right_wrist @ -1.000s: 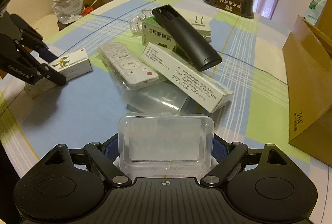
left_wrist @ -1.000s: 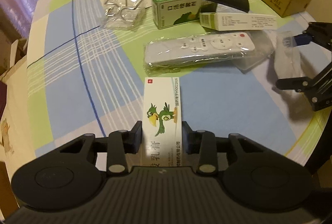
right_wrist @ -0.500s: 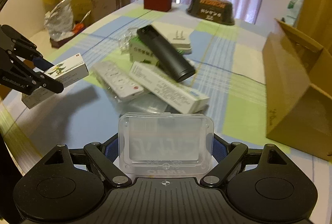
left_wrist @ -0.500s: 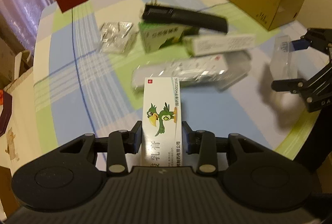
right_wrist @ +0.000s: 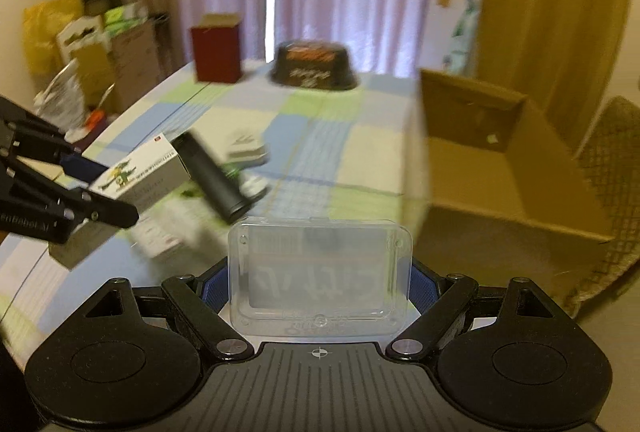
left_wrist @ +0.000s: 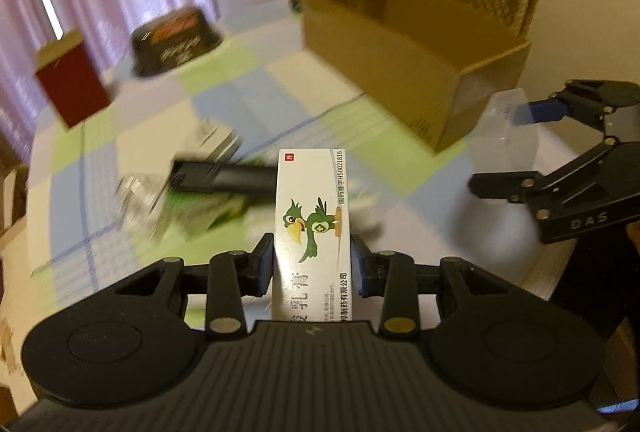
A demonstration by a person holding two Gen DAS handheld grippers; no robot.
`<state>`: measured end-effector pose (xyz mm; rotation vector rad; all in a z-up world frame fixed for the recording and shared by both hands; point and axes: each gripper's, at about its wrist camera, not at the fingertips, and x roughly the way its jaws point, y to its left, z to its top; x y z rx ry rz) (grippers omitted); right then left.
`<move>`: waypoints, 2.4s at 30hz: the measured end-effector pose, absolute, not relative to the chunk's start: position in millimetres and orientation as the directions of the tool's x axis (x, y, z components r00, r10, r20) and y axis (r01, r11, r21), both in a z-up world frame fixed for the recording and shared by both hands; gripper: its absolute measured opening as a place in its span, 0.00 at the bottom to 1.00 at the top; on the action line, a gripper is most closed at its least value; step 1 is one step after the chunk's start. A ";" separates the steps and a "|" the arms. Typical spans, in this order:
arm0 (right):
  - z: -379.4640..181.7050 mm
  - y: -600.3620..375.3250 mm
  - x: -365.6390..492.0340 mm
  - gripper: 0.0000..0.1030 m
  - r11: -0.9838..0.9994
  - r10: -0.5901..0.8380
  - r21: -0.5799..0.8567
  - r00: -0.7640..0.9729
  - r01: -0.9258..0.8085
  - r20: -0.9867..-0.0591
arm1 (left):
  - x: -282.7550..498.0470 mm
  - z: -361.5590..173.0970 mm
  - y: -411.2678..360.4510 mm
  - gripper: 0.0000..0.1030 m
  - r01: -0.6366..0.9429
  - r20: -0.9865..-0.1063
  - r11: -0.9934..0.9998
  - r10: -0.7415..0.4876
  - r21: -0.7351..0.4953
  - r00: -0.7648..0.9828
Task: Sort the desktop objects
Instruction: 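Carry the medicine box with the left tool while the right carries the plastic box to the cardboard box, then open the left tool to drop the medicine box into the cardboard box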
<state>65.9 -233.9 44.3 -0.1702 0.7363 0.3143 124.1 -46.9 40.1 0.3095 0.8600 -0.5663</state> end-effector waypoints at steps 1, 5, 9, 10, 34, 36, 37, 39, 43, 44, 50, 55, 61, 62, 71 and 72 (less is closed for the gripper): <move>49.4 -240.9 67.8 0.83 0.945 0.211 -0.044 0.707 -0.324 -0.675 | 125.8 44.2 -56.3 0.32 0.593 -0.776 0.805 -0.356 0.028 0.521; 70.6 -270.6 76.6 0.83 0.963 0.167 -0.054 0.745 -0.263 -0.645 | 137.4 59.6 -96.4 0.32 0.630 -0.749 0.777 -0.406 0.019 0.524; 89.0 -303.4 90.9 0.83 0.977 0.118 -0.068 0.778 -0.202 -0.617 | 154.5 71.7 -137.1 0.32 0.667 -0.725 0.745 -0.451 0.014 0.520; 92.5 -310.7 95.1 0.83 0.979 0.106 -0.072 0.784 -0.189 -0.612 | 158.8 74.5 -146.2 0.32 0.674 -0.720 0.739 -0.461 0.012 0.518; 87.1 -398.8 190.8 0.83 0.994 -0.030 -0.100 0.785 -0.041 -0.618 | 259.0 55.7 -276.7 0.32 0.720 -0.664 0.691 -0.570 -0.069 0.484; 82.7 -401.5 193.2 0.83 0.995 -0.035 -0.099 0.780 -0.035 -0.625 | 262.5 51.0 -280.0 0.32 0.719 -0.668 0.692 -0.569 -0.072 0.480; 80.3 -402.4 194.5 0.83 0.995 -0.035 -0.098 0.777 -0.034 -0.628 | 263.6 48.3 -281.2 0.32 0.719 -0.671 0.692 -0.565 -0.069 0.480; 76.5 -403.7 195.1 0.83 0.994 -0.040 -0.104 0.773 -0.034 -0.634 | 264.3 42.9 -281.7 0.32 0.720 -0.675 0.691 -0.561 -0.064 0.479; 71.4 -407.1 199.0 0.83 0.994 -0.047 -0.109 0.767 -0.030 -0.640 | 262.8 36.0 -282.5 0.32 0.727 -0.684 0.685 -0.554 -0.051 0.474; 70.5 -408.1 200.1 0.83 0.994 -0.048 -0.109 0.765 -0.029 -0.642 | 262.2 34.9 -283.0 0.31 0.731 -0.684 0.681 -0.555 -0.048 0.473; 68.6 -409.8 202.3 0.83 0.993 -0.049 -0.111 0.764 -0.030 -0.643 | 259.8 35.8 -280.3 0.32 0.738 -0.674 0.674 -0.564 -0.041 0.478; 67.6 -405.8 203.7 0.83 0.993 -0.040 -0.111 0.762 -0.042 -0.646 | 257.2 37.9 -274.6 0.32 0.736 -0.674 0.677 -0.555 -0.024 0.488; 64.7 -398.4 207.2 0.83 0.993 -0.026 -0.106 0.757 -0.057 -0.652 | 254.5 39.0 -264.8 0.35 0.729 -0.675 0.685 -0.546 -0.018 0.497; 64.2 -397.5 208.1 0.83 0.993 -0.024 -0.106 0.756 -0.060 -0.654 | 254.5 39.0 -262.7 0.35 0.727 -0.676 0.686 -0.544 -0.017 0.497; 60.3 -394.1 211.6 0.83 0.992 -0.026 -0.110 0.755 -0.062 -0.656 | 246.2 36.9 -251.7 0.35 0.783 -0.726 0.618 -0.510 0.064 0.461; 60.2 -394.5 211.8 0.83 0.992 -0.027 -0.109 0.756 -0.059 -0.655 | 244.5 35.9 -252.7 0.35 0.795 -0.736 0.602 -0.503 0.078 0.453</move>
